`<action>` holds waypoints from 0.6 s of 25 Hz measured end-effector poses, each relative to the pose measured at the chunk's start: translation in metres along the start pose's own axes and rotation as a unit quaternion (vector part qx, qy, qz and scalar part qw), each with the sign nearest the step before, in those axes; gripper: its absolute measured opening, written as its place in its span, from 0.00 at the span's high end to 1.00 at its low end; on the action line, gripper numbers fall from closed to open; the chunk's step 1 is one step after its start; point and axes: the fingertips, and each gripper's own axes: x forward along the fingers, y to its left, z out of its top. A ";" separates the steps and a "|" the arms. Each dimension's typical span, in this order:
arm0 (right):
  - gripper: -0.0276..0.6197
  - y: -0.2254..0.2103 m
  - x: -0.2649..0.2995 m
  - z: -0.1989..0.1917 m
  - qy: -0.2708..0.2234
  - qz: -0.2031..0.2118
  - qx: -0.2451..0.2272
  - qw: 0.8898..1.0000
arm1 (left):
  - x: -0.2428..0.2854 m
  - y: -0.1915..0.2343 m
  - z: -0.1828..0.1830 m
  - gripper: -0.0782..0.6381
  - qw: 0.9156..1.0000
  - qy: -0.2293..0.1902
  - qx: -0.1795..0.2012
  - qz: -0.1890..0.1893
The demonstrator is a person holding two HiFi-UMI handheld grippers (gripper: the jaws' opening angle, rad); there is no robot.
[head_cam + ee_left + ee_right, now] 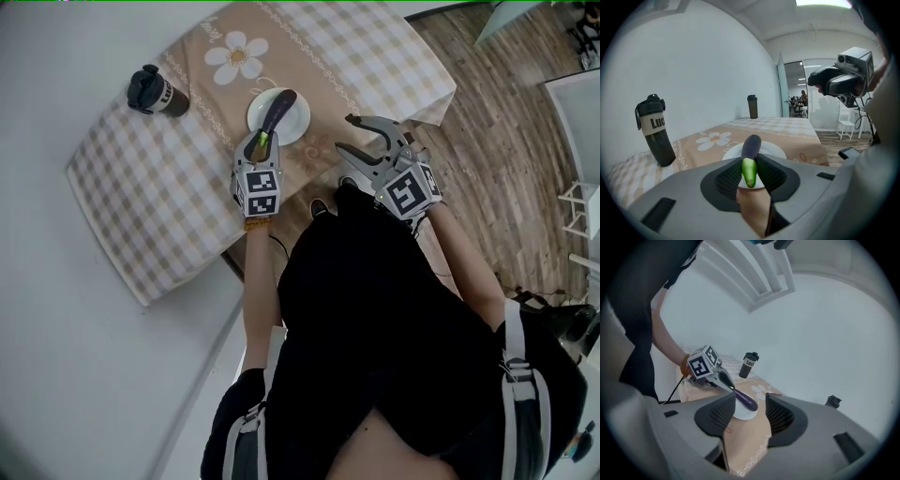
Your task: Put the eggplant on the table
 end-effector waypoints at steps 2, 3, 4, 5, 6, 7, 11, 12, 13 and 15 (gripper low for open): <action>0.63 0.000 0.000 0.000 -0.002 -0.001 0.002 1.000 | 0.001 -0.001 -0.004 0.73 1.000 0.009 0.000 -0.002; 0.63 0.001 0.001 0.000 -0.003 -0.002 0.004 1.000 | 0.001 -0.001 -0.006 0.73 1.000 0.012 0.001 -0.002; 0.63 0.001 0.001 0.000 -0.003 -0.002 0.004 1.000 | 0.002 -0.001 -0.008 0.73 1.000 0.015 0.001 -0.003; 0.63 0.001 0.001 0.000 -0.001 -0.001 0.003 1.000 | 0.002 -0.001 -0.010 0.73 1.000 0.020 0.001 -0.003; 0.63 0.002 0.002 -0.001 0.000 0.001 0.002 1.000 | 0.003 -0.001 -0.012 0.73 1.000 0.026 0.000 -0.004; 0.63 0.002 0.002 -0.001 0.001 0.001 0.003 1.000 | 0.003 -0.001 -0.014 0.73 0.999 0.032 0.000 -0.004; 0.63 0.005 0.003 0.000 -0.002 0.002 0.011 1.000 | 0.005 -0.002 -0.020 0.73 0.999 0.050 -0.003 -0.004; 0.63 0.005 0.003 0.000 -0.002 0.003 0.011 1.000 | 0.006 -0.003 -0.022 0.73 0.998 0.055 -0.004 -0.004; 0.63 0.006 0.003 0.000 -0.002 0.003 0.010 1.000 | 0.006 -0.003 -0.024 0.73 0.998 0.058 -0.006 -0.005; 0.63 0.008 0.003 0.000 -0.002 0.005 0.008 1.000 | 0.006 -0.003 -0.026 0.73 0.998 0.061 -0.007 -0.005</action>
